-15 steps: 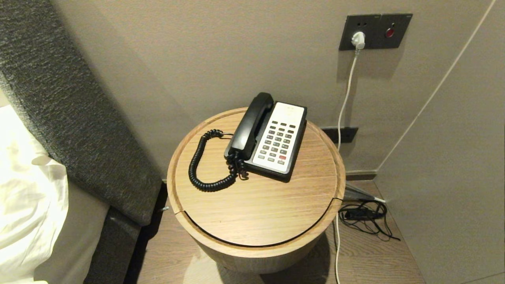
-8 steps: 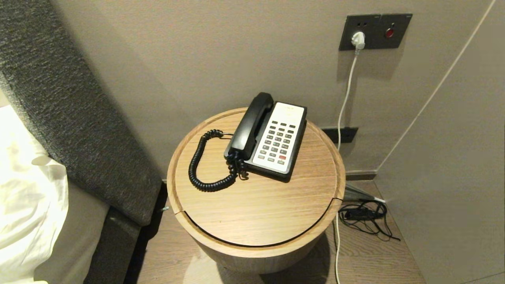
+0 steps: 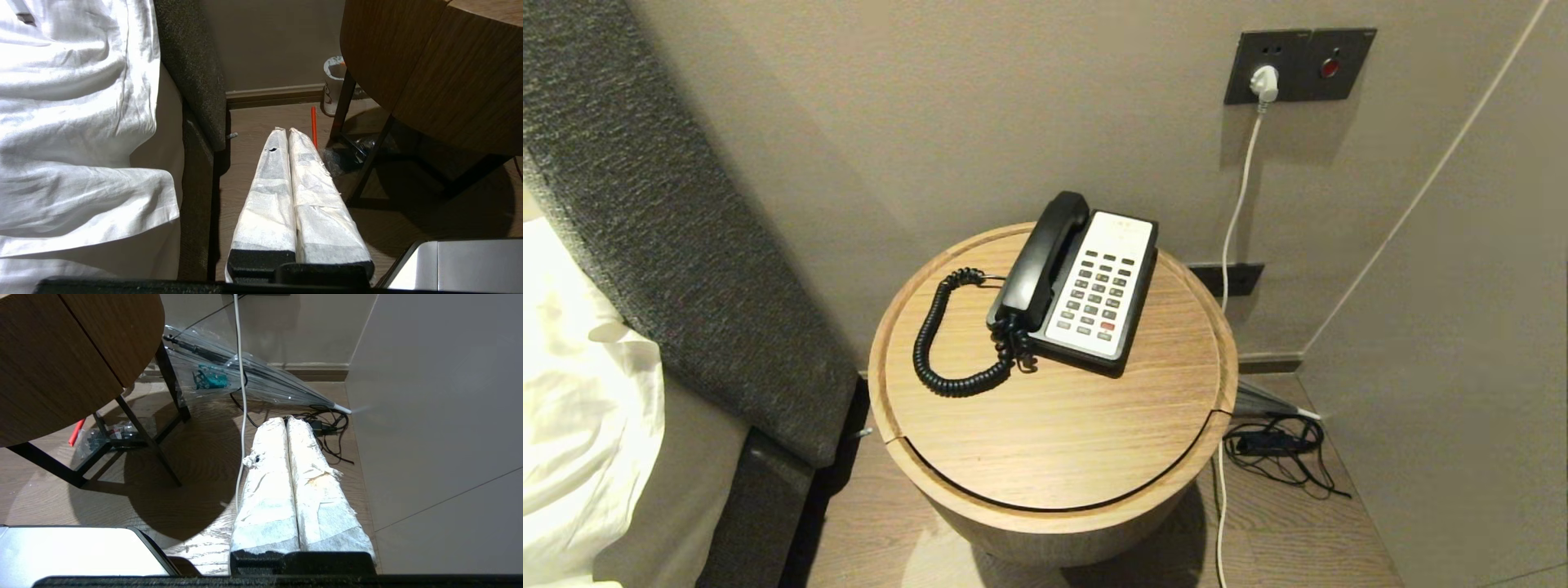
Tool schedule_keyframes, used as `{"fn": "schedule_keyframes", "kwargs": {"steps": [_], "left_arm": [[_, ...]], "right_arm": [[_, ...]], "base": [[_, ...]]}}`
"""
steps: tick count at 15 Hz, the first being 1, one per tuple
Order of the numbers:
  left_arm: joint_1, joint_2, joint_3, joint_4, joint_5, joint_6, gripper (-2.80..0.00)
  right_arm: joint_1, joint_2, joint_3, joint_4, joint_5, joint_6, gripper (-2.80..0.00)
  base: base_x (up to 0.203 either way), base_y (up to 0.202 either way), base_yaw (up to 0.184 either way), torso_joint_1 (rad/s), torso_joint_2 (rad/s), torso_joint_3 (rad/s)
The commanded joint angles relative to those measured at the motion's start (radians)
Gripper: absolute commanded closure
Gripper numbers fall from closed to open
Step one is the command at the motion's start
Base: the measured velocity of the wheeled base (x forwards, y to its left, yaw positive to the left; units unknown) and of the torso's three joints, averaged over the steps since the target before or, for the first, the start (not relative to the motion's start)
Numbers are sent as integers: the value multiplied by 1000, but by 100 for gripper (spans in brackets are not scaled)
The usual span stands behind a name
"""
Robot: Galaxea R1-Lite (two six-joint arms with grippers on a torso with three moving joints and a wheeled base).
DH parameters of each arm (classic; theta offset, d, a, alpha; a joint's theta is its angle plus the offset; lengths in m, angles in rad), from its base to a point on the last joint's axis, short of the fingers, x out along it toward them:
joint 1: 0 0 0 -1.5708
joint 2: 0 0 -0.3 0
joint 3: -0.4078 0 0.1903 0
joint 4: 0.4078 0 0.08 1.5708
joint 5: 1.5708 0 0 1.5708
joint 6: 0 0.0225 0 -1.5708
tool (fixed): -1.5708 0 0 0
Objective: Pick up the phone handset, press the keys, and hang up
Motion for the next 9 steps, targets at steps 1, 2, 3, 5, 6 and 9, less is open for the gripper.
{"fn": "schedule_keyframes", "kwargs": {"steps": [1, 2, 3, 5, 6, 9], "left_arm": [[0, 0, -3, 2, 1, 2, 0], [0, 0, -2, -3, 1, 2, 0], [0, 0, -1, -6, 1, 3, 0], [0, 0, 2, -9, 1, -5, 0], [0, 0, 2, -9, 1, -5, 0], [0, 0, 2, -9, 1, -5, 0]], "right_arm": [[0, 3, 0, -1, 4, -1, 0], [0, 3, 0, -1, 3, 1, 0], [0, 3, 0, -1, 4, 1, 0], [0, 3, 0, -1, 3, 1, 0], [0, 3, 0, -1, 5, 1, 0], [0, 3, 0, -1, 1, 2, 0]], "base": [[0, 0, 0, 0, 0, 0], [0, 0, 0, 0, 0, 0], [0, 0, 0, 0, 0, 0], [0, 0, 0, 0, 0, 0], [0, 0, 0, 0, 0, 0], [0, 0, 0, 0, 0, 0]]}}
